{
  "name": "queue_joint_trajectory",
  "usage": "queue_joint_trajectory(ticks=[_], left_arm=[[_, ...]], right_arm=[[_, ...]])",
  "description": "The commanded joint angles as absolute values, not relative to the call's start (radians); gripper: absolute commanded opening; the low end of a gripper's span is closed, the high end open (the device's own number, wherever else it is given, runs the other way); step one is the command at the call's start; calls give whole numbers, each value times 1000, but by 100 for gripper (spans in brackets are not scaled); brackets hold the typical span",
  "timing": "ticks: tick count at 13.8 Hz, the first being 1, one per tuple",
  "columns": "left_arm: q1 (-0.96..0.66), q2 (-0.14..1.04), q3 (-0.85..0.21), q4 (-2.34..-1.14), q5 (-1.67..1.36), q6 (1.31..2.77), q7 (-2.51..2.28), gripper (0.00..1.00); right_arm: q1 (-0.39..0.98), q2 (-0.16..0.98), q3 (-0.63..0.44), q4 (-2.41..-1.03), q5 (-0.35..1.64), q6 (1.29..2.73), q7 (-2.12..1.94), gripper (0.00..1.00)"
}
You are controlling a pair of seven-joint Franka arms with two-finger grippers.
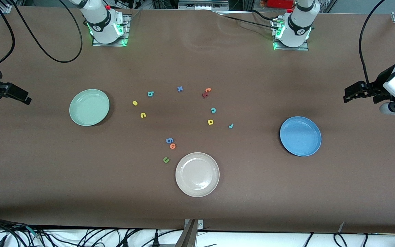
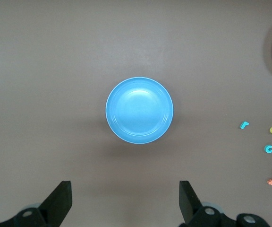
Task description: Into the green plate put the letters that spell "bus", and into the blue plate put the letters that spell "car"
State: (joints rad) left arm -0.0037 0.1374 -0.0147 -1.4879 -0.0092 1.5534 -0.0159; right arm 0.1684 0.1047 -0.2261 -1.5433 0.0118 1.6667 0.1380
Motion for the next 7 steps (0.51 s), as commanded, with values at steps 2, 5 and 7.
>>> queue_joint_trajectory(ticks=[2, 5, 7], left_arm=[[-8, 127, -18, -1496, 26, 1552, -5, 100], [-8, 130, -18, -1496, 26, 1554, -5, 100], [-8, 132, -20, -1496, 26, 1552, -5, 100]], right_arm=[[173, 87, -227, -1549, 28, 1655, 149, 100], [173, 89, -227, -1551, 28, 1655, 140, 100], [176, 89, -227, -1551, 28, 1654, 144, 100]])
